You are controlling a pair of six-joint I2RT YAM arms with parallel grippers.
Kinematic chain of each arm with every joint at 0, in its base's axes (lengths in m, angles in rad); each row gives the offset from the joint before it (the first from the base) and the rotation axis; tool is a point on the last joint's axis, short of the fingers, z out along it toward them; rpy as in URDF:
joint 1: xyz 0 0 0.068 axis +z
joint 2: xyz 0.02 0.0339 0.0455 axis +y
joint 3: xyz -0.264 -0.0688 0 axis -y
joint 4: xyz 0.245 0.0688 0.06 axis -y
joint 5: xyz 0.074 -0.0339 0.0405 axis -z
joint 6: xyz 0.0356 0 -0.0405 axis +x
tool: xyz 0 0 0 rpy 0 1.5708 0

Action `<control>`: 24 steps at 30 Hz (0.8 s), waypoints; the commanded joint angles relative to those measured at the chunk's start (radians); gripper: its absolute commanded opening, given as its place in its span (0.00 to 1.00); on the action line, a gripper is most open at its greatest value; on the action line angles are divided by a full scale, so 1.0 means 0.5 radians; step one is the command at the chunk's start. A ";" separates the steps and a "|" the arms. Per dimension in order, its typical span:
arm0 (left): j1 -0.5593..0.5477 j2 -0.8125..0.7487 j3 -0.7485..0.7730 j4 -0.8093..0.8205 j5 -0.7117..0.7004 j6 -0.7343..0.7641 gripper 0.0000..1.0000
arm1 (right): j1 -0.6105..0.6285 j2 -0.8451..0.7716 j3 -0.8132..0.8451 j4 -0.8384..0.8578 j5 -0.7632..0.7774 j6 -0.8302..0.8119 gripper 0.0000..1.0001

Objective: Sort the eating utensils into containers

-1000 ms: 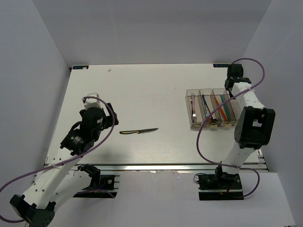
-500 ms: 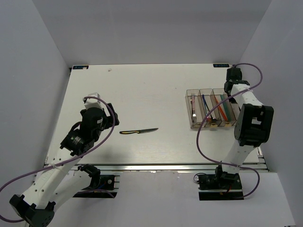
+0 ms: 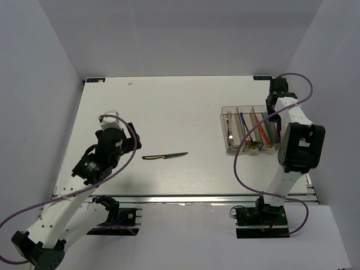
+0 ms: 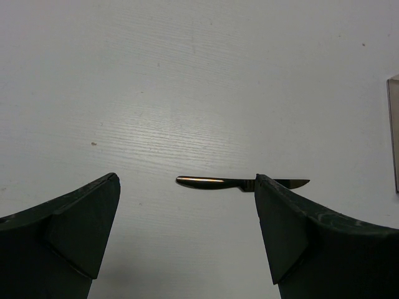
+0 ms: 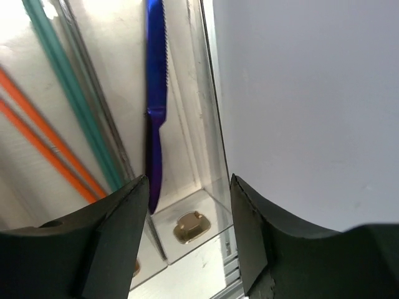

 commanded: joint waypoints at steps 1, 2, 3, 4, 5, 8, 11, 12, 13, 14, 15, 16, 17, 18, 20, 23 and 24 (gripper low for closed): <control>-0.011 0.002 -0.015 0.022 -0.033 0.013 0.98 | -0.011 -0.070 0.270 -0.107 -0.172 0.130 0.60; -0.011 0.020 -0.021 0.028 -0.024 0.016 0.98 | -0.008 -0.094 0.332 -0.180 -0.322 0.218 0.60; -0.011 0.033 -0.028 0.043 -0.005 0.028 0.98 | -0.002 -0.158 0.390 -0.221 -0.430 0.268 0.62; -0.011 0.048 -0.031 0.056 0.010 0.040 0.98 | 0.001 -0.207 0.491 -0.248 -0.537 0.317 0.80; -0.011 0.088 -0.052 0.092 0.034 0.077 0.98 | 0.007 -0.260 0.519 -0.276 -0.781 0.396 0.89; -0.011 0.183 -0.147 0.251 0.224 0.169 0.98 | 0.102 -0.569 0.428 -0.197 -1.040 0.507 0.89; -0.014 0.440 -0.114 0.261 0.424 0.240 0.98 | 0.295 -0.919 0.192 -0.095 -1.041 0.743 0.89; -0.014 0.620 -0.032 0.207 0.437 0.291 0.98 | 0.356 -1.065 0.136 -0.101 -1.047 0.805 0.89; -0.018 0.710 0.024 0.170 0.482 0.319 0.98 | 0.378 -1.146 0.081 -0.135 -1.081 0.863 0.89; -0.018 0.802 0.073 0.133 0.525 0.362 0.98 | 0.397 -1.220 -0.068 -0.141 -1.121 0.891 0.89; -0.018 0.891 0.125 0.111 0.580 0.469 0.98 | 0.436 -1.399 -0.173 -0.129 -1.121 0.937 0.89; -0.027 1.077 0.235 0.081 0.608 0.512 0.98 | 0.452 -1.505 -0.298 0.002 -1.200 0.971 0.89; -0.027 1.170 0.282 0.038 0.602 0.534 0.98 | 0.461 -1.600 -0.418 0.051 -1.228 0.980 0.89; -0.033 1.253 0.319 0.028 0.636 0.601 0.98 | 0.482 -1.756 -0.602 0.085 -1.228 0.989 0.89; -0.054 1.477 0.411 0.001 0.734 0.681 0.96 | 0.486 -1.858 -0.701 0.077 -1.268 0.959 0.89; -0.113 1.610 0.533 0.010 0.777 0.892 0.94 | 0.513 -1.959 -0.757 0.015 -1.326 0.925 0.89; -0.119 1.628 0.561 0.016 0.814 0.954 0.94 | 0.556 -2.014 -0.784 0.027 -1.366 0.922 0.89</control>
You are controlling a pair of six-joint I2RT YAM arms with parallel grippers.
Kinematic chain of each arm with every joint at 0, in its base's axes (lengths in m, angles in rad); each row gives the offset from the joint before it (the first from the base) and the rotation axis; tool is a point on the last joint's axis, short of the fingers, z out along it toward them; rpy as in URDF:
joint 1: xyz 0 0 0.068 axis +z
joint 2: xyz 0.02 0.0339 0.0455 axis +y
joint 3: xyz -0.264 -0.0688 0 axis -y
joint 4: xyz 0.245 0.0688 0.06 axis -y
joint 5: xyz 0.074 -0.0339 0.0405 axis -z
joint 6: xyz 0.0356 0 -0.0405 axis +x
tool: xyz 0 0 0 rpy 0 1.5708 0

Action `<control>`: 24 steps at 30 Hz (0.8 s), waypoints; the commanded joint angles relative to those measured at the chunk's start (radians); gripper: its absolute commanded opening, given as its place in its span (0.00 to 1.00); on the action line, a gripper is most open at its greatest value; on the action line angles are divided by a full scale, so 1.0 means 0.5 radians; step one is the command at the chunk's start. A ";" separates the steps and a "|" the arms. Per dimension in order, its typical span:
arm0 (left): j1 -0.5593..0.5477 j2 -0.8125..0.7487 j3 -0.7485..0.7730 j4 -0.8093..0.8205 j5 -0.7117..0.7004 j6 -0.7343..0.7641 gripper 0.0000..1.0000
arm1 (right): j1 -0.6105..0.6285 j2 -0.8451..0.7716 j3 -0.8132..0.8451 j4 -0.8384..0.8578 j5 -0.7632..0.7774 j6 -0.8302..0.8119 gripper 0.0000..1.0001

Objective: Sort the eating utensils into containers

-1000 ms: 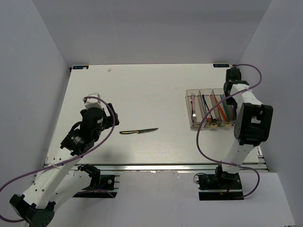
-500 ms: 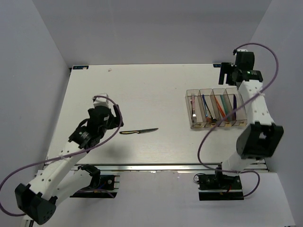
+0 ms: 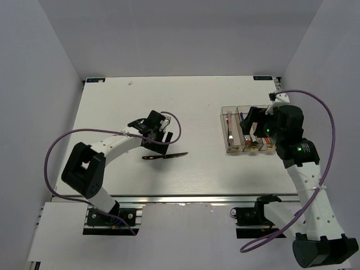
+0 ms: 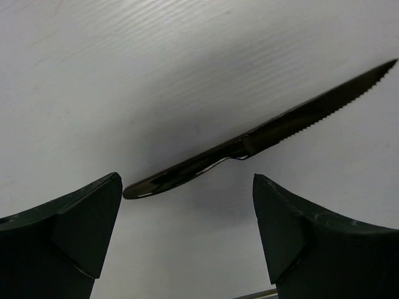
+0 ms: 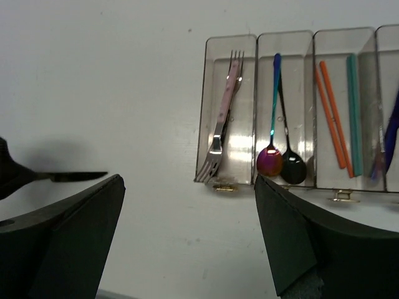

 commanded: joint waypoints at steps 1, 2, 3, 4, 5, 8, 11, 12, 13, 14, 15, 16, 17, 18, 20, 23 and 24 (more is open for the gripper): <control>-0.050 0.005 0.181 -0.038 0.209 0.320 0.94 | 0.074 -0.099 -0.043 0.062 -0.137 0.025 0.89; -0.053 0.042 0.200 -0.078 0.309 0.484 0.94 | 0.080 -0.136 -0.052 0.074 -0.273 0.043 0.89; -0.059 0.061 0.221 -0.103 0.317 0.537 0.94 | 0.080 -0.145 -0.061 0.080 -0.305 0.046 0.89; -0.059 0.082 0.249 -0.151 0.347 0.583 0.94 | 0.077 -0.151 -0.077 0.080 -0.318 0.049 0.89; -0.059 0.119 0.304 -0.240 0.384 0.666 0.94 | 0.080 -0.154 -0.086 0.080 -0.360 0.049 0.89; -0.062 0.116 0.308 -0.232 0.415 0.722 0.94 | 0.111 -0.170 -0.089 0.086 -0.406 0.031 0.89; -0.062 0.128 0.197 -0.143 0.320 0.768 0.94 | 0.148 -0.207 -0.077 0.099 -0.452 0.031 0.89; -0.059 0.171 0.179 -0.128 0.308 0.792 0.94 | 0.163 -0.222 -0.077 0.099 -0.440 0.025 0.89; -0.059 0.189 0.160 -0.106 0.268 0.796 0.94 | 0.172 -0.228 -0.077 0.093 -0.428 0.022 0.89; -0.059 0.208 0.148 -0.115 0.274 0.811 0.94 | 0.182 -0.234 -0.080 0.089 -0.422 0.015 0.89; -0.056 0.223 0.124 -0.112 0.298 0.838 0.93 | 0.206 -0.246 -0.080 0.089 -0.416 0.012 0.89; -0.053 0.254 0.123 -0.115 0.298 0.839 0.92 | 0.218 -0.256 -0.083 0.080 -0.407 0.009 0.89; -0.053 0.269 0.120 -0.121 0.310 0.839 0.91 | 0.243 -0.271 -0.089 0.083 -0.379 0.006 0.90; -0.053 0.279 0.117 -0.127 0.338 0.845 0.90 | 0.246 -0.277 -0.092 0.083 -0.361 0.009 0.89; -0.047 0.294 0.099 -0.103 0.372 0.836 0.88 | 0.258 -0.289 -0.092 0.093 -0.333 0.003 0.89; -0.035 0.343 0.038 -0.054 0.348 0.823 0.77 | 0.267 -0.299 -0.077 0.089 -0.327 0.003 0.89; -0.035 0.361 0.022 -0.036 0.323 0.811 0.72 | 0.264 -0.305 -0.077 0.089 -0.318 0.003 0.89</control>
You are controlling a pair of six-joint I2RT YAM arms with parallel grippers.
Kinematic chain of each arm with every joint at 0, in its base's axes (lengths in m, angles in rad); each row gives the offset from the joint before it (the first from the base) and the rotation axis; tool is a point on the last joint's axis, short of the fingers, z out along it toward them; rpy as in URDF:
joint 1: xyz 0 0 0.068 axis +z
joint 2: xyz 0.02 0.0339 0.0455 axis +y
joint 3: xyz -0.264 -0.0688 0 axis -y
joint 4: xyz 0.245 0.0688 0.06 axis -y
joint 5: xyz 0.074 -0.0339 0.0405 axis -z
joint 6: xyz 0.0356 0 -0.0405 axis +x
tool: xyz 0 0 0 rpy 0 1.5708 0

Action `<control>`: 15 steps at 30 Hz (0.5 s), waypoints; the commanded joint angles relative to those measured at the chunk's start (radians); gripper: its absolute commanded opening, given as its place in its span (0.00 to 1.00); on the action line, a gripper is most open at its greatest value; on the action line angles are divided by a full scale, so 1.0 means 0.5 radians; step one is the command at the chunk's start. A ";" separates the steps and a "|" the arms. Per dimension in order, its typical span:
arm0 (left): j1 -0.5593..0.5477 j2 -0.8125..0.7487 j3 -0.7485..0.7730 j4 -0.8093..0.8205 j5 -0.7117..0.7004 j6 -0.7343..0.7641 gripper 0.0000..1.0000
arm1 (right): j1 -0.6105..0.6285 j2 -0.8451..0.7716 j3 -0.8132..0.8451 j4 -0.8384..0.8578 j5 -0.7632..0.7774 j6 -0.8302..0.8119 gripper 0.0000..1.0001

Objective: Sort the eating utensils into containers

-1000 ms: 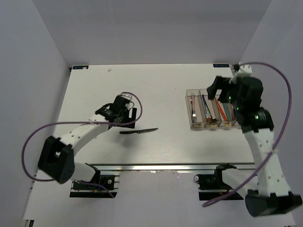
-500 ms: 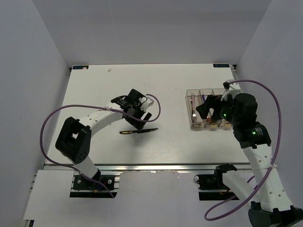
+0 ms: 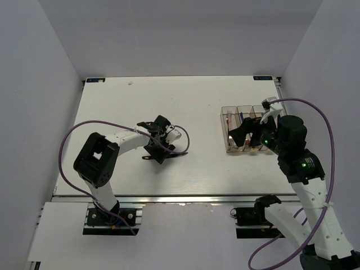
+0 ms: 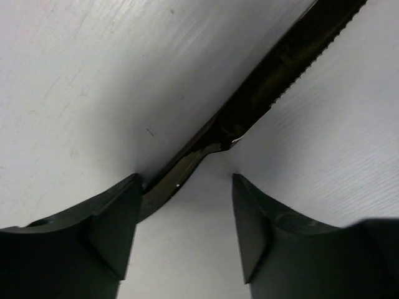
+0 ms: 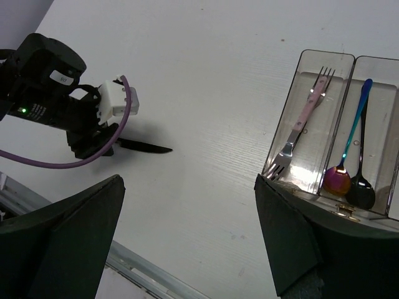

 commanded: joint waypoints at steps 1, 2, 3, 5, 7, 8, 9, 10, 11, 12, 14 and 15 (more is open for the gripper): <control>0.015 0.038 -0.049 0.087 -0.020 0.001 0.66 | 0.014 -0.036 0.008 0.085 0.034 -0.019 0.89; 0.015 0.078 -0.065 0.111 -0.038 -0.011 0.60 | 0.014 -0.051 0.005 0.097 0.055 -0.022 0.89; 0.015 0.096 -0.074 0.127 -0.044 -0.020 0.57 | 0.014 -0.058 0.002 0.103 0.065 -0.022 0.89; 0.015 0.124 -0.083 0.154 -0.054 -0.048 0.47 | 0.014 -0.058 -0.010 0.122 0.071 -0.025 0.89; 0.012 0.164 -0.086 0.173 -0.161 -0.069 0.43 | 0.017 -0.052 0.005 0.106 0.062 -0.034 0.89; 0.009 0.176 -0.089 0.179 -0.182 -0.072 0.43 | 0.017 -0.052 0.008 0.106 0.065 -0.034 0.89; 0.009 0.188 -0.090 0.188 -0.170 -0.072 0.43 | 0.017 -0.052 0.008 0.112 0.062 -0.034 0.89; 0.009 0.207 -0.083 0.176 -0.134 -0.072 0.43 | 0.017 -0.055 0.005 0.113 0.068 -0.031 0.89; 0.009 0.228 -0.068 0.161 -0.094 -0.090 0.43 | 0.014 -0.061 0.002 0.119 0.074 -0.034 0.89; 0.006 0.283 -0.047 0.145 -0.084 -0.112 0.42 | 0.014 -0.064 -0.001 0.122 0.083 -0.034 0.89; 0.003 0.342 -0.040 0.102 -0.087 -0.207 0.37 | 0.017 -0.067 -0.004 0.125 0.105 -0.037 0.89; -0.007 0.372 -0.050 0.090 -0.093 -0.241 0.36 | 0.017 -0.070 -0.004 0.122 0.108 -0.040 0.89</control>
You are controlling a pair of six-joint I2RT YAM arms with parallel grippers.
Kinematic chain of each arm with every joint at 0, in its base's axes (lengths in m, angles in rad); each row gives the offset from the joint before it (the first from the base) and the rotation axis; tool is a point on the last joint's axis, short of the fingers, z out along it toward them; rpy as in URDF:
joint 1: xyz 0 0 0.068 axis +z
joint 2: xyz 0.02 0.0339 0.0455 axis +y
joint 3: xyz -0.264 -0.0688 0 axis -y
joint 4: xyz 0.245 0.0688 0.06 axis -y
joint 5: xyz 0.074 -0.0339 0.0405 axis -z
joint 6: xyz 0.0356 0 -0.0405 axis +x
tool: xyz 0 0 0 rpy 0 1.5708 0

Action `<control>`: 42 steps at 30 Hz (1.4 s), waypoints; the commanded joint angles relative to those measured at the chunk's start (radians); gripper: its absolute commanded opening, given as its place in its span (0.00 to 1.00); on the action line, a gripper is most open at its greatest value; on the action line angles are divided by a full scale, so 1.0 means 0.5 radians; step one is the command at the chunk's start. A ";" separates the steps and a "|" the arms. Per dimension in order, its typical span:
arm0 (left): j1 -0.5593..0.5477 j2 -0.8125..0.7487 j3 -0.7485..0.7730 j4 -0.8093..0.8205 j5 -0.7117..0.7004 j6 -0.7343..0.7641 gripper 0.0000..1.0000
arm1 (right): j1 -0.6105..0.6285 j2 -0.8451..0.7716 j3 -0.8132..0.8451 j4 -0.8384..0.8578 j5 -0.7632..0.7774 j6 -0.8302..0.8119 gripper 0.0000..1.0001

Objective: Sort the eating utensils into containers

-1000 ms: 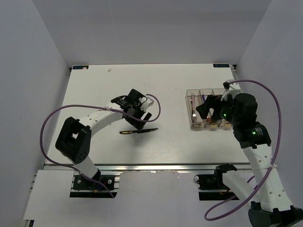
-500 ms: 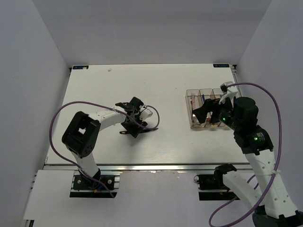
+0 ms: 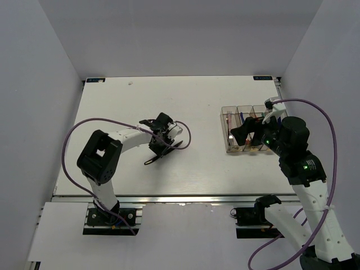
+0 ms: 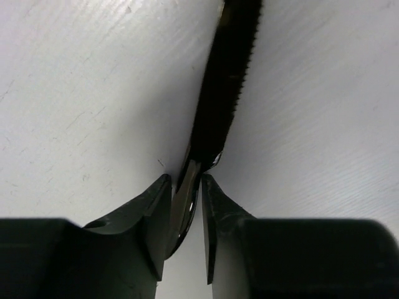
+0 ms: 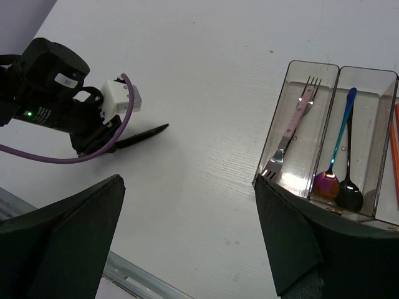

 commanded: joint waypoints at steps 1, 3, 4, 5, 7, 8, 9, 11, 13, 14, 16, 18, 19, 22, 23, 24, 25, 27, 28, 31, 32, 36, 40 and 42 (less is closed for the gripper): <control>-0.025 0.323 -0.132 -0.003 -0.093 -0.133 0.35 | 0.012 -0.026 0.000 0.085 0.043 -0.039 0.89; -0.104 0.367 -0.156 -0.006 -0.163 -0.222 0.33 | 0.012 -0.035 0.000 0.082 0.058 -0.042 0.89; -0.132 0.385 -0.172 0.000 -0.182 -0.249 0.31 | 0.012 -0.035 0.000 0.079 0.067 -0.048 0.89; -0.154 0.422 -0.166 0.024 -0.179 -0.328 0.29 | 0.009 -0.041 0.000 0.076 0.089 -0.051 0.89; -0.194 0.444 -0.181 0.064 -0.130 -0.436 0.15 | 0.012 -0.041 0.003 0.070 0.107 -0.054 0.89; -0.203 0.444 -0.184 0.116 -0.145 -0.525 0.16 | 0.012 -0.041 0.003 0.064 0.113 -0.060 0.89; -0.212 0.447 -0.196 0.144 -0.166 -0.571 0.23 | 0.009 -0.041 0.015 0.061 0.117 -0.060 0.89; -0.212 0.453 -0.190 0.153 -0.212 -0.654 0.23 | 0.012 -0.038 0.021 0.051 0.117 -0.063 0.89; -0.212 0.453 -0.172 0.147 -0.231 -0.697 0.17 | 0.012 -0.041 0.030 0.045 0.138 -0.070 0.89; -0.212 0.447 -0.166 0.150 -0.252 -0.773 0.05 | 0.012 -0.041 0.033 0.042 0.141 -0.067 0.89; -0.212 0.438 -0.144 0.141 -0.311 -0.860 0.00 | 0.009 -0.044 0.030 0.048 0.159 -0.073 0.89; -0.215 0.431 -0.141 0.153 -0.280 -0.964 0.00 | 0.012 -0.041 0.024 0.051 0.172 -0.067 0.89; -0.215 0.428 -0.138 0.153 -0.277 -0.998 0.00 | 0.012 -0.041 0.015 0.057 0.175 -0.064 0.89; -0.240 0.389 -0.138 0.193 -0.271 -1.148 0.00 | 0.012 -0.038 -0.025 0.097 0.144 -0.042 0.89; -0.264 0.367 -0.150 0.217 -0.256 -1.194 0.00 | 0.012 -0.035 -0.061 0.119 0.114 -0.030 0.89; -0.277 0.340 -0.172 0.242 -0.256 -1.216 0.00 | 0.012 -0.032 -0.083 0.146 0.077 -0.015 0.89; -0.292 0.273 -0.187 0.309 -0.234 -1.240 0.00 | 0.012 -0.023 -0.111 0.204 0.062 0.104 0.89; -0.320 0.196 -0.224 0.362 -0.225 -1.295 0.00 | 0.012 -0.035 -0.206 0.254 0.092 0.264 0.89; -0.329 0.116 -0.233 0.401 -0.231 -1.314 0.00 | 0.012 -0.056 -0.239 0.336 0.040 0.356 0.89; -0.353 0.021 -0.236 0.399 -0.255 -1.335 0.00 | 0.012 -0.032 -0.304 0.407 -0.061 0.436 0.89; -0.365 -0.019 -0.230 0.380 -0.289 -1.335 0.00 | 0.012 -0.017 -0.301 0.401 -0.064 0.467 0.89; -0.390 -0.108 -0.233 0.340 -0.354 -1.342 0.00 | 0.012 0.036 -0.286 0.392 -0.071 0.480 0.89; -0.402 -0.127 -0.258 0.337 -0.384 -1.351 0.00 | 0.012 0.020 -0.307 0.419 -0.080 0.483 0.89; -0.418 -0.136 -0.270 0.350 -0.394 -1.357 0.00 | 0.012 0.020 -0.316 0.416 -0.080 0.483 0.89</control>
